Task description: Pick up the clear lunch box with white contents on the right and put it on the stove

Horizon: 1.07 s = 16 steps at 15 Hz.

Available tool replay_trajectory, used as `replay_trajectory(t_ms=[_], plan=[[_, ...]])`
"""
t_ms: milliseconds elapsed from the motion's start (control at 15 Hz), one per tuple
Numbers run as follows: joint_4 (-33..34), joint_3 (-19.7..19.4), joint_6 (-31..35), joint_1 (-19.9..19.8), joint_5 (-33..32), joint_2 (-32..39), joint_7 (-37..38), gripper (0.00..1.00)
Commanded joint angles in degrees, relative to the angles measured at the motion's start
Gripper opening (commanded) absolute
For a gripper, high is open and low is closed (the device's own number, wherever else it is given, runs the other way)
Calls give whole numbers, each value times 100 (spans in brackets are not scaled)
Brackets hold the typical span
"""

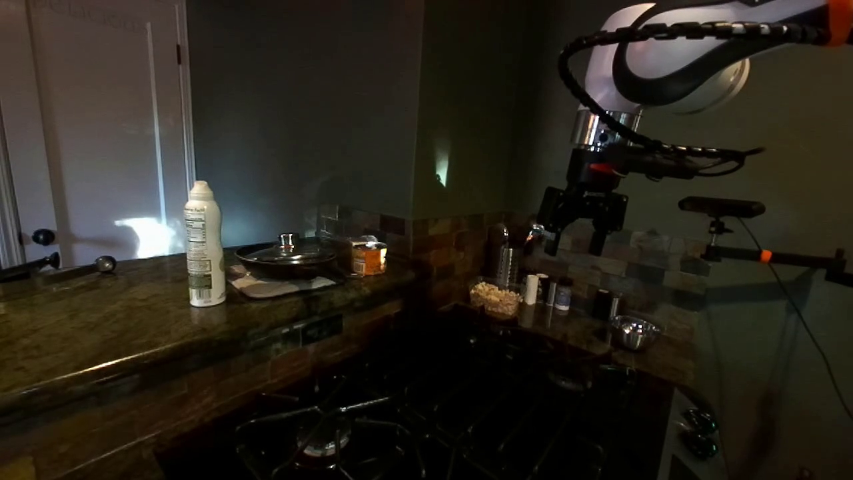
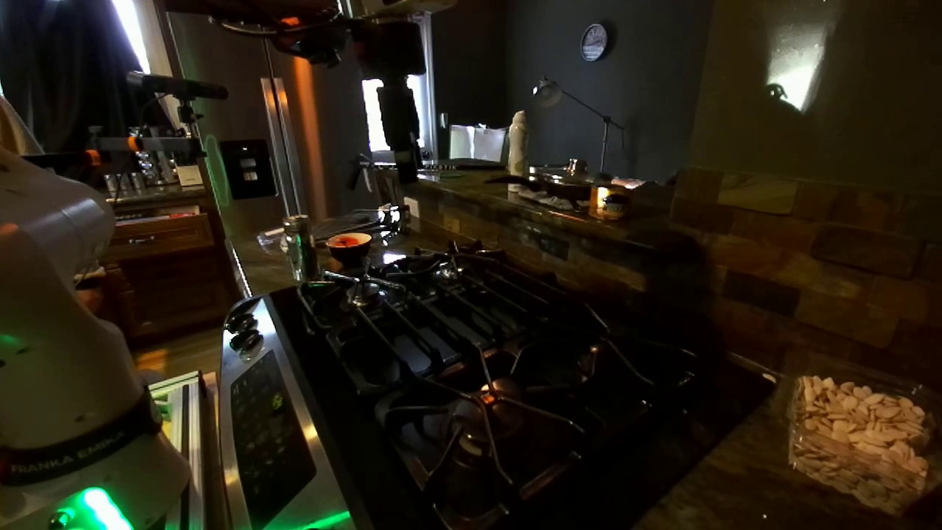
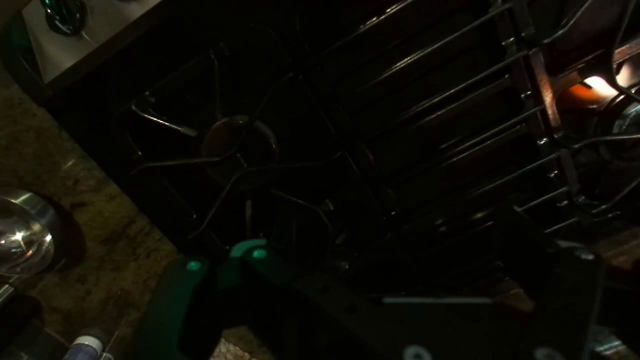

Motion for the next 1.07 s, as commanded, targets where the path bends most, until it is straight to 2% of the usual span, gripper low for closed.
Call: replay_trajectory(t_ms=[0,267,467,600,733,867,933,1000], plan=[[110,-28,9,-53,-30,187,195,100],[315,-551,1171,-388,-177,998,-58,100],[779,-938,1797,-639,-422,1927,-288,100],[1179,-1074,2186,-817,-657,2628,-122,100],[1672,-1253,2315,-815,-539,3326,-56,100],[2311,-1420,1889,-741,-287,3922,-287,100],[1595,-1402,2229,-718,-491,3245,-206,100],[1855,-1452,2176,-705,-438,3546,-221,100]])
